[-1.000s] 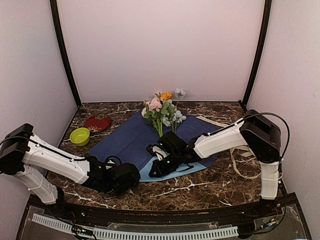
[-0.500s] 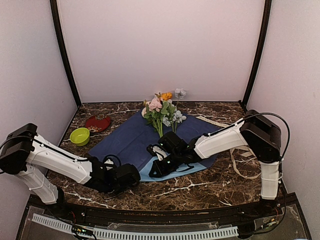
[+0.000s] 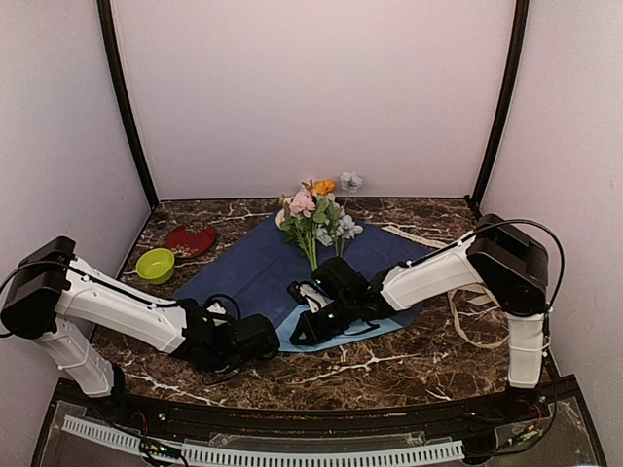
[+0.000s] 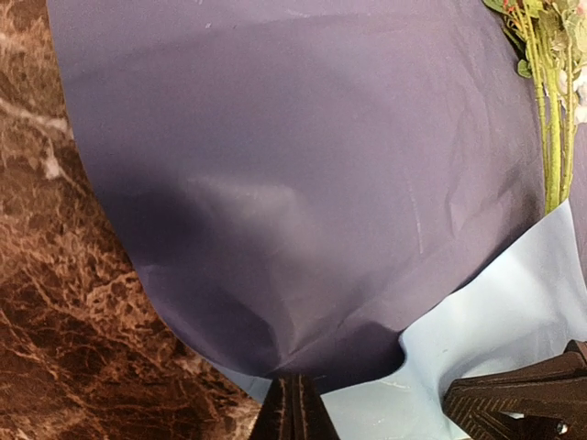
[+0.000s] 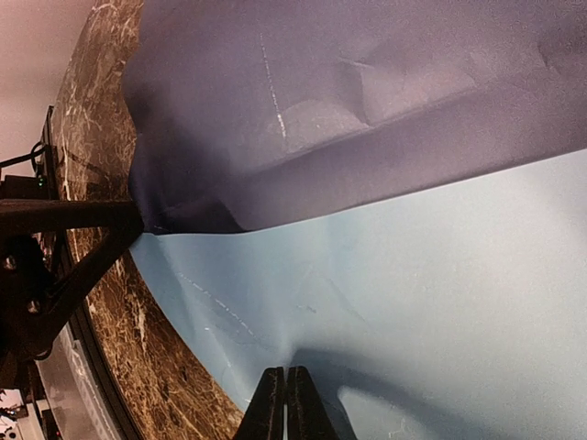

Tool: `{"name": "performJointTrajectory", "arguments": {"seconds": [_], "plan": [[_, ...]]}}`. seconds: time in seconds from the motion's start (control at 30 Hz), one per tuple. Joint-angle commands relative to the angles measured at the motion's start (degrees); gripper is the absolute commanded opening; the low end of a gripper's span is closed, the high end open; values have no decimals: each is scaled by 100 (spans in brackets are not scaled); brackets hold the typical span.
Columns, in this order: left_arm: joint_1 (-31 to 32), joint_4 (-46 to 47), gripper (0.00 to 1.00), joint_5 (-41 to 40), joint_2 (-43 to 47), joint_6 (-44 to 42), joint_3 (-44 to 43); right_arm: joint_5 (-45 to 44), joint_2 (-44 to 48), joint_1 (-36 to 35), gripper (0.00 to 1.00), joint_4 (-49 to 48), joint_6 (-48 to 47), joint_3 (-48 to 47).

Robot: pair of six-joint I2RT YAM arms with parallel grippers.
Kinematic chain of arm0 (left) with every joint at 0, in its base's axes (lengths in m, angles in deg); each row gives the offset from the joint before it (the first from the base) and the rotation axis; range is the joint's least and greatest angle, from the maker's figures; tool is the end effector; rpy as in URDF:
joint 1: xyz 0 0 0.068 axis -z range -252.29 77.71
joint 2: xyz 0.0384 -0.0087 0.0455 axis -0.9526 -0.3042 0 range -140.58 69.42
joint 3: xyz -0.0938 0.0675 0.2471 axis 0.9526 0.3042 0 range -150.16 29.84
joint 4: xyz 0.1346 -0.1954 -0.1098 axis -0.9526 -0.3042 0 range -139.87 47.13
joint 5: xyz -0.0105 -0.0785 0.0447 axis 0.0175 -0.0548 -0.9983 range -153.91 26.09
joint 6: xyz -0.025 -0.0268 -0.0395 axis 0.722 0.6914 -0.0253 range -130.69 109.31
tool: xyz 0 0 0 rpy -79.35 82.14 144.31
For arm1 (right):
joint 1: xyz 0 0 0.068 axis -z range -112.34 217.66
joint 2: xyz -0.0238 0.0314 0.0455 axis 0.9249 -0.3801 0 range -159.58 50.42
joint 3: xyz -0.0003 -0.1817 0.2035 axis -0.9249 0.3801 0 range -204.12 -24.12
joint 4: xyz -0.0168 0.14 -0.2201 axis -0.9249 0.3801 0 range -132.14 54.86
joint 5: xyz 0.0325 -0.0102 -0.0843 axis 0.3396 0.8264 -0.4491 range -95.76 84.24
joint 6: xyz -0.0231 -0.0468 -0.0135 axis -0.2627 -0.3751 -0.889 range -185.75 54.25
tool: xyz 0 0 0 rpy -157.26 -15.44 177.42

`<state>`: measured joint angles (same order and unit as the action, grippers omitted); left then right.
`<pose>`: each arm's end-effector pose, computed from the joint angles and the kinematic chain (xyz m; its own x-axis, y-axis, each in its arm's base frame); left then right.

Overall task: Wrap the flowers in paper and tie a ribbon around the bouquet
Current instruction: Pick up the one-fourth-folded wrapping paper from the center of the board, then fold the 1/4-folded wrapping paper at the center of the board.

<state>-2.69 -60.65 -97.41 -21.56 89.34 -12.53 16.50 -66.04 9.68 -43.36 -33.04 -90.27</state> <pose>0.1136 -0.2491 0.1383 -0.6382 -0.6399 -0.4281 -0.4372 0.7589 -0.4826 0.2061 0.3550 0.1188 -0.8323 -0.3877 -0.3963 -0.5544 0.5822 0.5948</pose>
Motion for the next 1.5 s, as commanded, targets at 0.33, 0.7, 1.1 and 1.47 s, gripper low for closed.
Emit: {"name": "performJointTrajectory", "arguments": {"seconds": [0.33, 0.7, 1.1, 1.47], "plan": [[-42, -181, 0, -674, 33, -2231, -810, 54, -93, 141, 4, 294, 209, 320], [-46, 1099, 0, -203, -464, -4368, -1388, 609, -167, 323, 4, -452, 695, 641], [-88, 1285, 0, 683, -924, -5942, -1707, 1069, 298, 783, 5, -1932, 1712, 1376], [-89, 692, 0, 1020, -1651, -6977, -2286, 855, 1215, 1487, 10, -2716, 2179, 2178]]}}
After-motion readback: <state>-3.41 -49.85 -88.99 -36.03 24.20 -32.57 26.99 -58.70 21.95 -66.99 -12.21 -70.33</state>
